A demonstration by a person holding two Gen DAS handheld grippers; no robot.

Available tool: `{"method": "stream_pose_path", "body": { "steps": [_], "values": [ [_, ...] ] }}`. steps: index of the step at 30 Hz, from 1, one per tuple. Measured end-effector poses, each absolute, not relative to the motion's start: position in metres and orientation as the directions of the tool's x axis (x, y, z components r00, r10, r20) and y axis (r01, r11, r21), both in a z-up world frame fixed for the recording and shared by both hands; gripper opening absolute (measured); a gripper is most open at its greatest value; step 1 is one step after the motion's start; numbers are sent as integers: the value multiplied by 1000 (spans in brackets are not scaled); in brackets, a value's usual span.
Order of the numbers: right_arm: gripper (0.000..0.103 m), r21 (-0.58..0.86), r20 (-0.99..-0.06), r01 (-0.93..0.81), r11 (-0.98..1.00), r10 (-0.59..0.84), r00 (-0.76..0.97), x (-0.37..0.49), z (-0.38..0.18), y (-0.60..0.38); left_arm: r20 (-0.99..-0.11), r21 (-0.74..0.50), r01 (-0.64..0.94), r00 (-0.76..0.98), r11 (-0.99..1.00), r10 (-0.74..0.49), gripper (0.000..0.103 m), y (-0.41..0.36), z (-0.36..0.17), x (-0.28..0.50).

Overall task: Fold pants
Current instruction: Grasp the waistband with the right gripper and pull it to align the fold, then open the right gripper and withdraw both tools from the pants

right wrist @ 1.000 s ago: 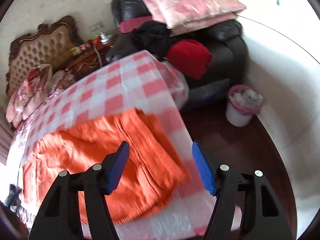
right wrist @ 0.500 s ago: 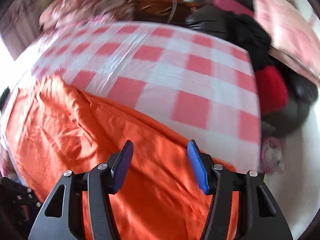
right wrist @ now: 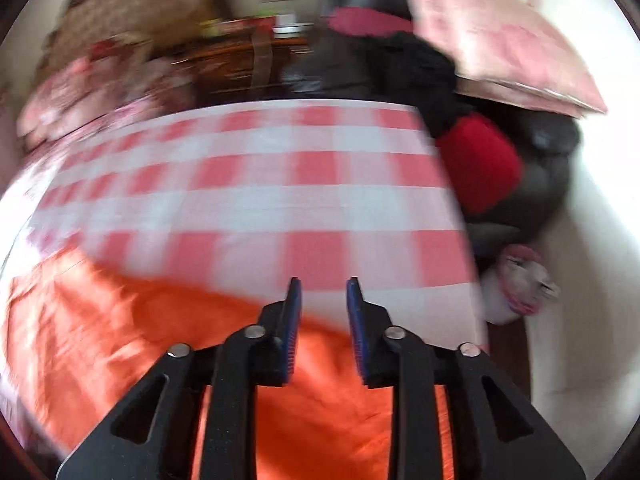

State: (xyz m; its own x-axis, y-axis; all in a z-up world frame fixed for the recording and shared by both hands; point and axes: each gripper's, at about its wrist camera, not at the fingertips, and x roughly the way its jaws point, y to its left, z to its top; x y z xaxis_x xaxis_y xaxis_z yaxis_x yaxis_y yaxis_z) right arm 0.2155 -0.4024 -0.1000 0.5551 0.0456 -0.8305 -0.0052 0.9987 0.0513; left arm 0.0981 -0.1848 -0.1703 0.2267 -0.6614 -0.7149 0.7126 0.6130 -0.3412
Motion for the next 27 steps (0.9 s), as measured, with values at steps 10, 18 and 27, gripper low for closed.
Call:
{"method": "stream_pose_path", "body": {
  "steps": [10, 18, 27],
  "values": [
    [64, -43, -877, -29, 999, -24, 479, 248, -148, -332, -725, -231, 455, 508, 860, -464, 31, -100, -158, 131],
    [76, 66, -744, 202, 977, -87, 662, 158, -108, -381, -694, -175, 223, 663, 959, -280, 60, -8, -152, 109],
    [83, -4, -811, 496, 868, -293, 507, 42, -145, -487, -793, -71, 85, 599, 994, -108, 53, 58, -171, 108]
  ]
}}
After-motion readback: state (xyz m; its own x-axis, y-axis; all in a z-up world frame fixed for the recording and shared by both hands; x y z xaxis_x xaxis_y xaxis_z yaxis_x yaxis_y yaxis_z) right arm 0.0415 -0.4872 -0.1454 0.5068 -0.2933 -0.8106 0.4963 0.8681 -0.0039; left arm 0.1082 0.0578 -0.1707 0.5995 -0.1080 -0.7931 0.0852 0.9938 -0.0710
